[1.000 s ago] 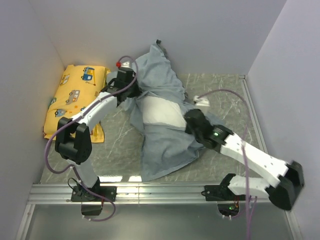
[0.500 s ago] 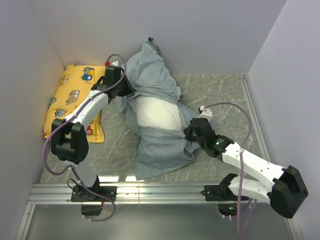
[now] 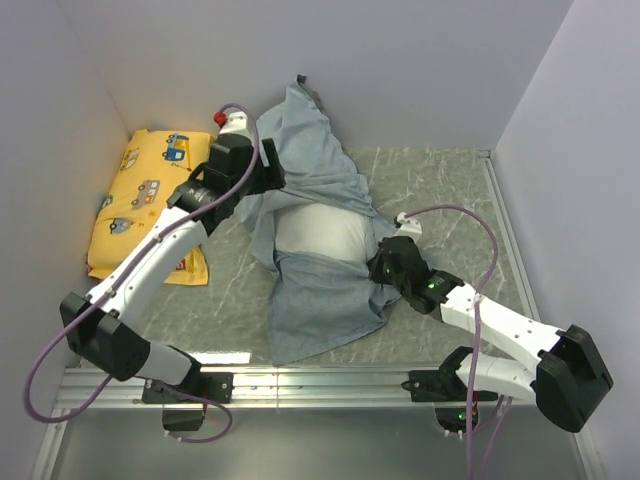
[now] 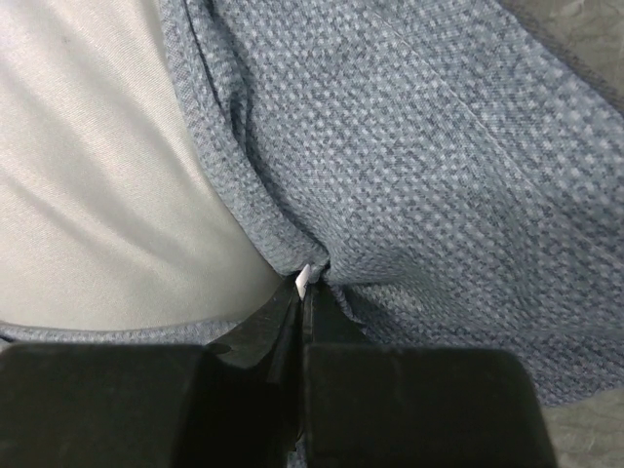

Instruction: Remove the pillowcase from the pillow

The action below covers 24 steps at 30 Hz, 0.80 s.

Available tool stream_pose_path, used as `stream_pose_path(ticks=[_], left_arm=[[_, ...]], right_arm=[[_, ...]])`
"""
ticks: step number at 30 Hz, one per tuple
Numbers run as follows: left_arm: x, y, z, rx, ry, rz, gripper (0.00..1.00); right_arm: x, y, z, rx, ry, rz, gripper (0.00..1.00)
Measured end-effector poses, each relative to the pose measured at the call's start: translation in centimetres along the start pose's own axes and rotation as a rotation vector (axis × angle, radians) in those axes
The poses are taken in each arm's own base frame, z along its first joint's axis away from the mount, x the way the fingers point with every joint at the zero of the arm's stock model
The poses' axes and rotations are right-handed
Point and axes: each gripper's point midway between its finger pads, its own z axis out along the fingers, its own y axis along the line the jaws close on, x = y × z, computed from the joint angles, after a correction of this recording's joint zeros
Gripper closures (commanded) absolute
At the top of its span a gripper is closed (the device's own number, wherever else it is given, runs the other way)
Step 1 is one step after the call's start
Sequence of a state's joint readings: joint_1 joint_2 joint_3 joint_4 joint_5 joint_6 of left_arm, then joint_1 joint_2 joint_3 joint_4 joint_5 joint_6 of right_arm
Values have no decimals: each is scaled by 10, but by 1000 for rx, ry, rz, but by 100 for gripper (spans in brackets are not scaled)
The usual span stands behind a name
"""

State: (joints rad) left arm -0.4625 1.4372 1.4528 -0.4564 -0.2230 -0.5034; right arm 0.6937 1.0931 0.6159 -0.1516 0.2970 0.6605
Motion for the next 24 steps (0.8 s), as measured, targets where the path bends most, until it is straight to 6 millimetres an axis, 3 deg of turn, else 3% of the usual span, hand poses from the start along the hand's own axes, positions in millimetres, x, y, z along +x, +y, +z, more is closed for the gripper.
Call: stream_pose_path(ticks=[4, 9, 11, 12, 16, 21, 23, 24], left_arm=[[18, -38, -28, 68, 9, 63, 15], [85, -89, -53, 196, 103, 141, 11], [113, -101, -53, 201, 149, 176, 8], [125, -107, -50, 200, 165, 193, 2], [172, -122, -29, 146, 219, 284, 1], [205, -128, 4, 61, 242, 361, 1], [209, -127, 14, 25, 237, 378, 18], [210, -126, 18, 9, 232, 382, 34]], right_arm=[[-2, 1, -2, -9, -10, 6, 100], [-2, 1, -4, -18, -22, 18, 100], [-3, 1, -4, -22, -28, 24, 100], [-2, 0, -4, -24, -30, 28, 100], [-3, 0, -4, -24, -36, 38, 100], [1, -5, -2, -11, -44, 45, 100], [1, -7, -1, -3, -47, 44, 100], [1, -7, -1, 0, -49, 44, 100]])
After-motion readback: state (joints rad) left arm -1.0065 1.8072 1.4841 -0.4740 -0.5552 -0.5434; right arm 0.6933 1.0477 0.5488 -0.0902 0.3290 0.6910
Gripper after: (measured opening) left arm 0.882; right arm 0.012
